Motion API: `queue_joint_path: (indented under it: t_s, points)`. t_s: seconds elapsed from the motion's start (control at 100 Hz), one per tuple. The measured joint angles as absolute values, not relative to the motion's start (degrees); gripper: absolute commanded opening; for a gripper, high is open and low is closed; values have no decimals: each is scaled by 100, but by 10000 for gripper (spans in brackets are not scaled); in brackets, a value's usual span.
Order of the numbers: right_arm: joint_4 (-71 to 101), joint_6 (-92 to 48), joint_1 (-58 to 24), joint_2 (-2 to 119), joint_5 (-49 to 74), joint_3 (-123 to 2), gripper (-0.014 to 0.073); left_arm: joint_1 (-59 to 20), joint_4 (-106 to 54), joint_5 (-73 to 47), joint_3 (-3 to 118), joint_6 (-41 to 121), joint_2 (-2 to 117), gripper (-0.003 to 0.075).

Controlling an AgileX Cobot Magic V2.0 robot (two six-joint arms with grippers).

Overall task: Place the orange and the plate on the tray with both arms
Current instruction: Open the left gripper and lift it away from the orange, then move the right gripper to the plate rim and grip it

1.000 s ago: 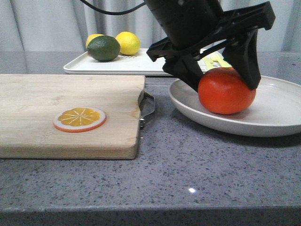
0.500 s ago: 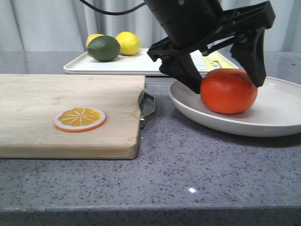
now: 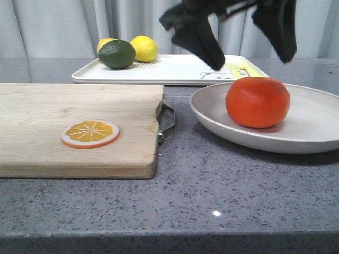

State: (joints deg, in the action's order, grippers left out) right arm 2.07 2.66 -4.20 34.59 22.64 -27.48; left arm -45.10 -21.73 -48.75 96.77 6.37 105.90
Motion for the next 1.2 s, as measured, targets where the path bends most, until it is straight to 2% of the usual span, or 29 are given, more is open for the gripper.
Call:
queue_joint_path:
  t_s: [0.3,0.62,0.69,0.81,0.88,0.93,1.2]
  points:
    - [207,266,-420,3459,2365,-2748,-63,-4488,-2043,-4768,9381,637,9724,376]
    - [207,266,-420,3626,2586,-2796,-55,-4488,-2043,-3922,7247,627,8038,202]
    - [207,266,-420,3797,2826,-2934,2,-4488,-2043,-3752,6777,627,7569,167]
    - [185,266,-420,4199,3228,-3286,216,-4488,-2043,-3515,6143,627,6774,130]
    - [173,266,-420,4466,3411,-3497,307,-4488,-2034,-3466,5870,627,6335,118]
    - [173,266,-420,4664,3525,-3637,329,-4476,-2022,-3441,5702,627,6041,115]
    - [205,266,-420,5942,4068,-4451,322,-4476,-1996,-3334,5019,627,4707,115]
